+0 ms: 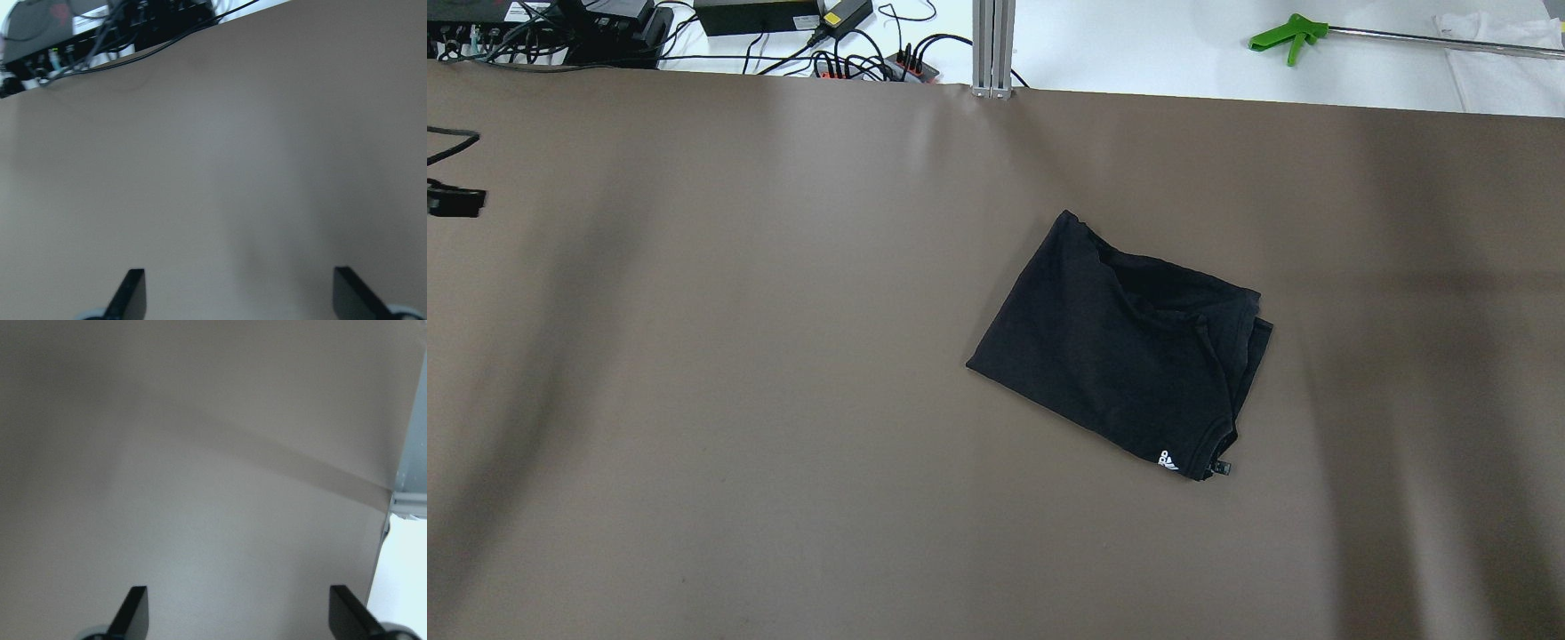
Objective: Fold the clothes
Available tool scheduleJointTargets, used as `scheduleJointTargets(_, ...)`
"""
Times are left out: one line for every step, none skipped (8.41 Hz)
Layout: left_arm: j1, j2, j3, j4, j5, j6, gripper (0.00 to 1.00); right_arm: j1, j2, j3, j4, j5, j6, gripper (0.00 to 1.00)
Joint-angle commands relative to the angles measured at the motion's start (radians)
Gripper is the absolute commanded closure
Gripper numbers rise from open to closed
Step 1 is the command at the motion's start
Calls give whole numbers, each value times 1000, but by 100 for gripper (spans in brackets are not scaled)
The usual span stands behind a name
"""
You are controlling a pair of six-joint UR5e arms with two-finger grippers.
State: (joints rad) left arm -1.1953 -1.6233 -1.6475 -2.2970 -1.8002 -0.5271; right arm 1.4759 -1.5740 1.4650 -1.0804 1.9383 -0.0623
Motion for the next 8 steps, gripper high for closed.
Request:
scheduleJointTargets(-110,188,-35,8,80,266,0,70,-55,2,5,-10,-115,5)
scheduleJointTargets(-110,251,-57,5,185,342,0,76,-63,2,5,-30,-140,5)
scheduleJointTargets(-110,301,-87,-1,197,358,0,75,-73,-5,5,-94,-143,5)
scheduleJointTargets(-112,312,-113,1,196,358,0,75,-75,-8,5,-148,-146,5)
scheduleJointTargets(-128,297,-117,25,197,358,0,75,-74,-9,5,-154,-160,5)
scheduleJointTargets(-135,260,-104,86,200,360,0,75,-67,-21,5,-160,-180,5)
scheduleJointTargets(-142,241,-77,97,203,360,0,81,-64,-20,5,-167,-180,5)
scheduleJointTargets(-145,215,-36,87,203,360,0,93,-48,-15,-4,-167,-179,5)
